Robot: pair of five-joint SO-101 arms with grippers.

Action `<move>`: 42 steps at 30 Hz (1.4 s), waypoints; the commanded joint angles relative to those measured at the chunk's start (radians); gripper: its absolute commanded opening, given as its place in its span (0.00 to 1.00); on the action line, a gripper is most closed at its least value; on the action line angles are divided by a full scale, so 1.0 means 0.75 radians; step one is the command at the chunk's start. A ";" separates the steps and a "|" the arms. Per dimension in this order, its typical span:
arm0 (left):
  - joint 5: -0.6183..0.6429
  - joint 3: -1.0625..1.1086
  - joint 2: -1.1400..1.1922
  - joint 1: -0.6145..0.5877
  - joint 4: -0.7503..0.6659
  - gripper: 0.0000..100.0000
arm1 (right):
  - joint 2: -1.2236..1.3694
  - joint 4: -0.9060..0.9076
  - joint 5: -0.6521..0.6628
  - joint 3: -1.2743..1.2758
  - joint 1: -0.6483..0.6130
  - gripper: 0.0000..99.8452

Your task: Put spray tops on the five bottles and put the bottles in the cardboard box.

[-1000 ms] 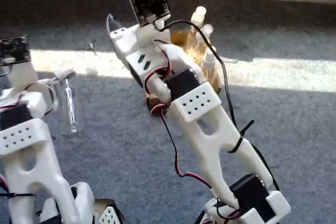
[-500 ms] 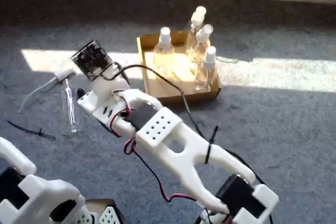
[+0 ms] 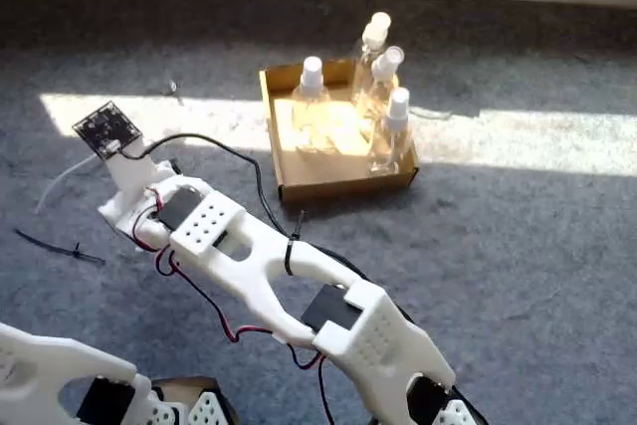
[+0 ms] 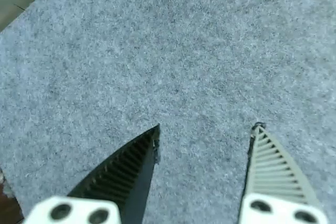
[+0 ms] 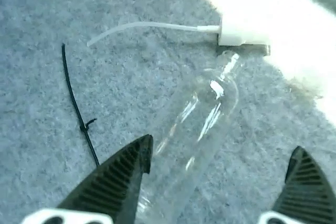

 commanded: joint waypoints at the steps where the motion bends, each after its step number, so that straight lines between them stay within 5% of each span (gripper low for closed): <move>1: -0.014 -0.097 0.019 -0.028 -0.020 0.26 | 0.042 0.026 -0.068 -0.247 -0.011 0.35; 17: -0.018 -0.128 0.019 -0.028 0.037 0.26 | 0.283 0.122 -0.088 -0.289 0.017 0.35; 26: -0.018 -0.130 0.019 -0.034 0.037 0.26 | 0.283 0.173 -0.088 -0.287 0.009 0.00; 34: -0.020 -0.152 0.005 0.019 0.123 0.26 | 0.122 0.868 -0.078 -0.617 0.024 0.01; 42: -0.106 -0.412 -0.097 0.371 0.667 0.26 | -0.136 1.497 0.196 -1.241 0.271 0.01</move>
